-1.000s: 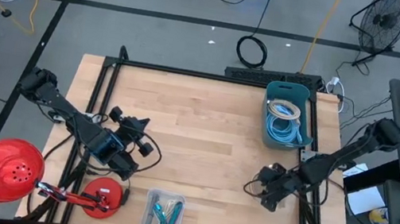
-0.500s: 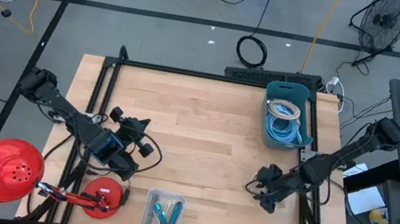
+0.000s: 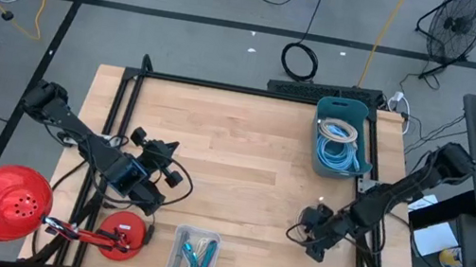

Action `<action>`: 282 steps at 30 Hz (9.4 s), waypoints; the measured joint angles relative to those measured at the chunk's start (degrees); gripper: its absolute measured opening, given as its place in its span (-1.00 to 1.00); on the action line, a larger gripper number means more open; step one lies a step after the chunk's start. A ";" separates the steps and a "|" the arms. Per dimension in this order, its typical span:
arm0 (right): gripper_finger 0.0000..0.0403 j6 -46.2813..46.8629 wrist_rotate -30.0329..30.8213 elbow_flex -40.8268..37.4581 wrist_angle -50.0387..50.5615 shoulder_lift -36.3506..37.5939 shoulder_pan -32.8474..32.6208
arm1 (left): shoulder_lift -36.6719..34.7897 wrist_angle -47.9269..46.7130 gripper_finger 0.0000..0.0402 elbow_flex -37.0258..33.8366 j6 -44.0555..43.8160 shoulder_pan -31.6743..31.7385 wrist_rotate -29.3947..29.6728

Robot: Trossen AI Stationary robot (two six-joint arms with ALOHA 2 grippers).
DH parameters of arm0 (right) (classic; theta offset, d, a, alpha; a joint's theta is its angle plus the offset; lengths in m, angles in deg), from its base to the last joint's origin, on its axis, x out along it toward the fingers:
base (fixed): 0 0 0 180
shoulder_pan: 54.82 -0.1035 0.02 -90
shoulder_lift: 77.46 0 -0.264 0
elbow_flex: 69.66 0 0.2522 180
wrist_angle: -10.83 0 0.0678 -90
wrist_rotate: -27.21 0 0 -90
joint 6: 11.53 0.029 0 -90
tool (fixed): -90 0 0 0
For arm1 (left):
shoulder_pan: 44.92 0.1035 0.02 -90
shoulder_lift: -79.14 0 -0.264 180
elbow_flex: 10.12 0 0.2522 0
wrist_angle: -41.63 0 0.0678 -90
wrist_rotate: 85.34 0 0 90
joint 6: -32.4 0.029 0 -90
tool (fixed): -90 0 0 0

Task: Pick & Place USB Port
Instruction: Put the light brown usb cable into the blue bin, then return to Home Position

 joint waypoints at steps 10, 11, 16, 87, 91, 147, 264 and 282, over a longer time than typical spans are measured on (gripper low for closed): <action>0.11 4.69 1.79 0.15 -0.93 -2.76 -3.33 | 0.00 0.00 -0.92 0.00 0.02 -0.01 -0.02; 0.11 4.68 1.81 0.16 -0.83 -3.22 -3.35 | 0.00 -0.02 -0.93 0.00 0.02 -0.01 -0.03; 0.11 4.77 1.97 0.15 0.99 -5.74 -3.35 | 0.00 -0.02 -0.99 0.00 0.02 -0.01 -0.08; -0.96 -58.42 69.75 34.38 10.78 3.01 18.10 | 0.02 0.04 -0.91 0.02 0.90 0.00 -0.50; -0.96 -61.46 69.55 32.84 10.45 9.47 28.29 | 0.02 0.02 -0.91 0.02 0.98 -0.02 -0.52; -0.68 -42.01 6.66 12.59 38.23 21.20 64.85 | 0.07 0.09 -0.91 0.00 1.27 -0.02 -1.20; -1.00 -59.54 13.26 -26.70 -15.32 56.02 35.44 | -38.05 2.82 -0.87 -41.24 -24.98 -8.26 25.44; -1.00 -62.83 -10.11 -26.73 -14.67 59.35 49.52 | -38.05 2.78 -0.87 -41.24 -24.04 -7.38 23.89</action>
